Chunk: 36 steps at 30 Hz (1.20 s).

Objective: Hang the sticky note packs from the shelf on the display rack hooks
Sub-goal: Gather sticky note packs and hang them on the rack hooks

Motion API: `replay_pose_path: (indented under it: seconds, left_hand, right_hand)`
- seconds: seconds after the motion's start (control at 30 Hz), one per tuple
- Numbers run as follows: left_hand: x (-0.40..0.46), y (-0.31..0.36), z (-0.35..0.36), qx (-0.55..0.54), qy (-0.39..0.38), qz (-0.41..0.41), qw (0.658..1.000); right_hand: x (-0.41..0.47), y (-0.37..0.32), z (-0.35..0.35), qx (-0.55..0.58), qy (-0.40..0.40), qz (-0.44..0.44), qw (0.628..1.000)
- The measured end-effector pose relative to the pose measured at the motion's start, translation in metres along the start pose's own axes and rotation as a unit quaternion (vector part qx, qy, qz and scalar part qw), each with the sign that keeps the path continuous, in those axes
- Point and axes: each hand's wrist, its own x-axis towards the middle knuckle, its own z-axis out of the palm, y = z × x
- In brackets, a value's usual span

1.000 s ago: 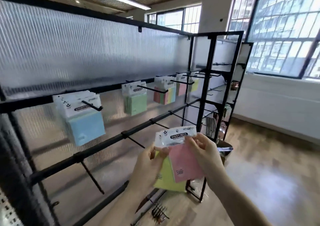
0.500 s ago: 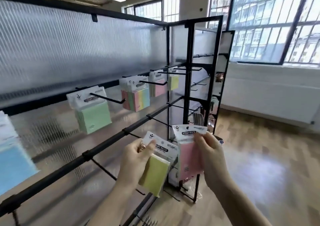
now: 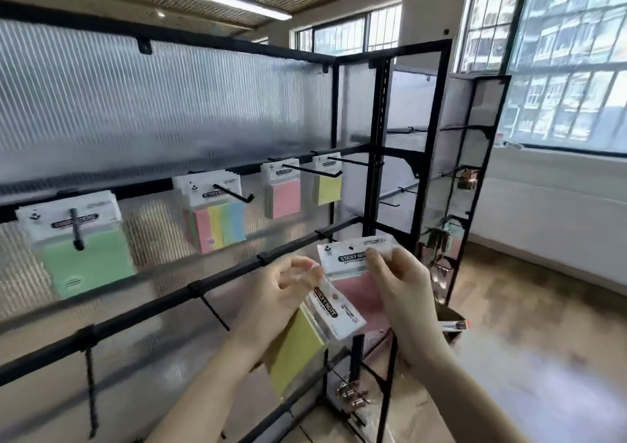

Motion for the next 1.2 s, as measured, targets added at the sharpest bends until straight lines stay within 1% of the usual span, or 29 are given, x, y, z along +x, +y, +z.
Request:
replay_pose_path:
  seconds: [0.23,0.33,0.4,0.57,0.73,0.83,0.93,1.0,1.1,1.2]
  left_hand:
    - [0.03,0.019,0.025,-0.023,0.07,0.037,0.997]
    - [0.052,0.026,0.029,-0.009,0.112,0.062,0.992]
    - [0.068,0.026,0.031,-0.007,0.133,0.066,0.989]
    - [0.109,0.02,0.031,-0.02,0.178,0.09,0.98]
    - [0.144,0.012,0.028,-0.025,0.203,0.1,0.974]
    - [0.157,0.005,0.026,-0.014,0.187,0.101,0.977]
    - [0.166,-0.003,0.025,-0.025,0.172,0.104,0.979]
    - [0.171,-0.008,0.023,-0.034,0.177,0.108,0.978]
    - [0.175,-0.015,0.022,-0.03,0.2,0.096,0.975]
    - [0.179,-0.024,0.02,0.0,0.256,0.078,0.964]
  right_hand:
    - [0.053,-0.001,-0.012,-0.002,-0.066,-0.038,0.997]
    - [0.072,-0.002,-0.006,0.027,-0.092,-0.036,0.995]
    - [0.089,0.0,-0.001,0.035,-0.099,-0.035,0.994]
    - [0.136,0.012,0.013,0.006,-0.099,-0.054,0.994]
    - [0.168,0.028,0.027,0.014,-0.093,-0.069,0.993]
    - [0.18,0.041,0.032,0.021,-0.09,-0.072,0.993]
    - [0.187,0.05,0.039,0.02,-0.107,-0.066,0.992]
    - [0.191,0.053,0.044,0.035,-0.125,-0.06,0.99]
    - [0.197,0.057,0.054,0.057,-0.158,-0.042,0.985]
    - [0.204,0.064,0.068,0.058,-0.162,-0.041,0.984]
